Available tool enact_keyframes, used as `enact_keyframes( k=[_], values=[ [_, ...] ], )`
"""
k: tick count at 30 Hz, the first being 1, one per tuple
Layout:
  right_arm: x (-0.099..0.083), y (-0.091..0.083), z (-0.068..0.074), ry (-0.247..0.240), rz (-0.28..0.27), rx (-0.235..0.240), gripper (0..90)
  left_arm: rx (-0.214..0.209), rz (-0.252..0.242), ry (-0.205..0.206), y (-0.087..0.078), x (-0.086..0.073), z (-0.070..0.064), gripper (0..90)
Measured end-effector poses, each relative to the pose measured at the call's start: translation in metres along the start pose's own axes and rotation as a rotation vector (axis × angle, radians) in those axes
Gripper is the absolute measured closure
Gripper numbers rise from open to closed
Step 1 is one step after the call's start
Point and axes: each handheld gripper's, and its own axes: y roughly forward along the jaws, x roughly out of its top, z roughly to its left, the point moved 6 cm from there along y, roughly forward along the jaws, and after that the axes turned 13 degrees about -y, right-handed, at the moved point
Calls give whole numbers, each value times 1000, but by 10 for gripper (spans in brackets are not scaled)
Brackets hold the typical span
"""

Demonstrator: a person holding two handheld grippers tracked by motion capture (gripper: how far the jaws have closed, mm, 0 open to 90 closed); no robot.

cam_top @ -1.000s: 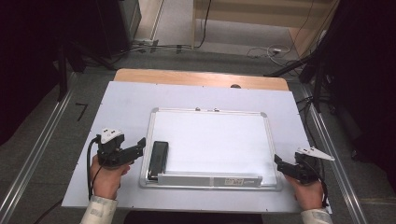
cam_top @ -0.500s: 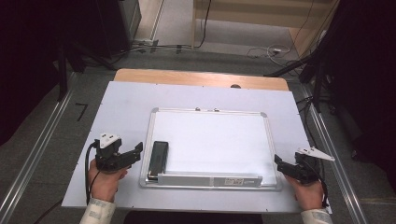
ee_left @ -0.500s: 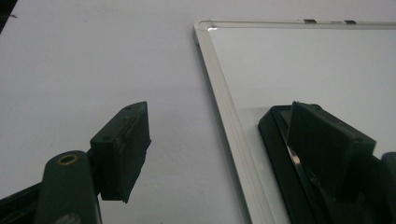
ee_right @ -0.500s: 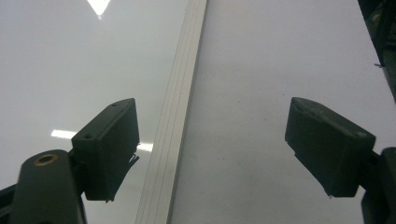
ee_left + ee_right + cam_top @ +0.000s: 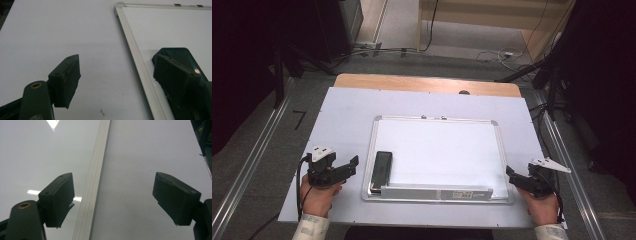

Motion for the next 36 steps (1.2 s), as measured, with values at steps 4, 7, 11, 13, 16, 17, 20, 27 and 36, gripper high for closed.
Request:
enact_keyframes(
  k=[4, 7, 11, 13, 16, 17, 20, 27, 36],
  values=[
    [0, 0, 0, -2, -2, 2, 162, 11, 7, -4, 0, -3, 6, 221],
    [0, 0, 0, -1, -1, 1, 162, 19, 10, -3, -2, -3, 11, 221],
    [0, 0, 0, -1, -2, 1, 163, 29, 8, -3, -4, -5, 17, 221],
    [0, -1, 0, 1, -2, 0, 163, 36, 8, -6, -5, -6, 20, 221],
    [0, -1, 0, -1, -3, 1, 163, 42, 7, -9, -7, -6, 24, 221],
    [0, -1, 0, 0, -3, 0, 163, 44, 5, -11, -7, -6, 26, 221],
    [0, -1, 0, 0, -2, 0, 163, 50, 6, -13, -9, -7, 31, 221],
    [0, -1, 0, 1, -2, 0, 162, 64, 5, -23, -11, -8, 39, 221],
    [0, -1, 0, 1, -2, 1, 162, 76, 7, -30, -13, -10, 45, 221]
  ],
)
